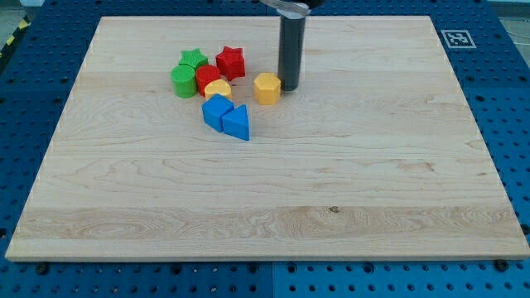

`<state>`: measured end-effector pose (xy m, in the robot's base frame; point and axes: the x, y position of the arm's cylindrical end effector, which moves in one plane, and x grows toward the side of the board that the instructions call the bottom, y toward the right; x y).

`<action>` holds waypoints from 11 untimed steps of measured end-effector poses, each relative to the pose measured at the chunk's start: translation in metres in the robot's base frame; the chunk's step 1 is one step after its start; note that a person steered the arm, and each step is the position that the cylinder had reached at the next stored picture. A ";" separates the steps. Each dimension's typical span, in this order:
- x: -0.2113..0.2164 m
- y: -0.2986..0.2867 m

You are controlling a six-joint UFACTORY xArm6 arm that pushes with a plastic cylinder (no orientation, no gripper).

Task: Push the yellow hexagon into the group of blocks

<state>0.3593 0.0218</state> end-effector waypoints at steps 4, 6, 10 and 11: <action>0.022 -0.020; 0.036 -0.021; 0.019 -0.032; 0.056 -0.023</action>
